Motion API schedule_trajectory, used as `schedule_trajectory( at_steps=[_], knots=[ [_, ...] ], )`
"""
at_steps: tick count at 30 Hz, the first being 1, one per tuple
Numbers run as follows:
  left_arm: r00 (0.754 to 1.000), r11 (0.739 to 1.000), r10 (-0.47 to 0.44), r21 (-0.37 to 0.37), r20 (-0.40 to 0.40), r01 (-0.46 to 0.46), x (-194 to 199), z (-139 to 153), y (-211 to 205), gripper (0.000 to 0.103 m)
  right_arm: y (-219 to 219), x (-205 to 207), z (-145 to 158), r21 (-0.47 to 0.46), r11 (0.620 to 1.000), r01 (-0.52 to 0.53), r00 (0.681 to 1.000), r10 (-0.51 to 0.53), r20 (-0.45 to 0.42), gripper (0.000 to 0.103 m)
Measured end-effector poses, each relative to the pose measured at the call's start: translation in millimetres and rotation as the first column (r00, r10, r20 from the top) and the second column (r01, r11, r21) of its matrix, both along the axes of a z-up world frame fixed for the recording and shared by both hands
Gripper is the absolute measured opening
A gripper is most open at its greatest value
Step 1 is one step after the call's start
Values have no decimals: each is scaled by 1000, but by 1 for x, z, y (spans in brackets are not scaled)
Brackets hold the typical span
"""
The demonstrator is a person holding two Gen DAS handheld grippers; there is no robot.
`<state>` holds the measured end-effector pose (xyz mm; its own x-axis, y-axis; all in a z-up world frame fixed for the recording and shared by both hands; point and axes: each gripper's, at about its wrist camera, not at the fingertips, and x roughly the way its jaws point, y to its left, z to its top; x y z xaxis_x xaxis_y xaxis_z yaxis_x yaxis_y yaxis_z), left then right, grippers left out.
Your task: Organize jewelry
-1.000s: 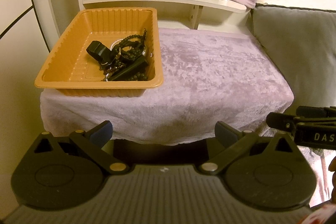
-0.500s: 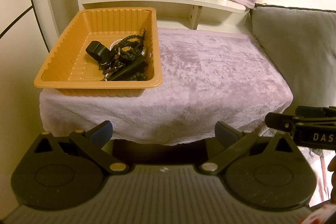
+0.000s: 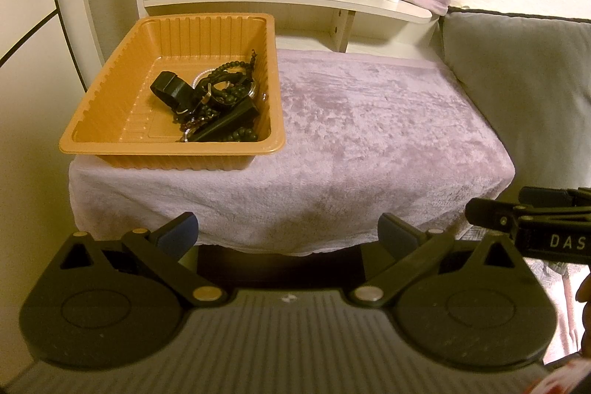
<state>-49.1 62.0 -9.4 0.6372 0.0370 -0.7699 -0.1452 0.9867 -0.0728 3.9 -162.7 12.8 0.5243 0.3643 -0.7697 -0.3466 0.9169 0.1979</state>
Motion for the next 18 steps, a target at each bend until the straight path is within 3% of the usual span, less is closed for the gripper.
schedule_trajectory(
  at_steps=[18],
  knots=[
    [1000,1000,-6,-7,10,6,0,1,-5,103,0,-1,0,0,1000,1,1000,-1,0,84]
  ],
)
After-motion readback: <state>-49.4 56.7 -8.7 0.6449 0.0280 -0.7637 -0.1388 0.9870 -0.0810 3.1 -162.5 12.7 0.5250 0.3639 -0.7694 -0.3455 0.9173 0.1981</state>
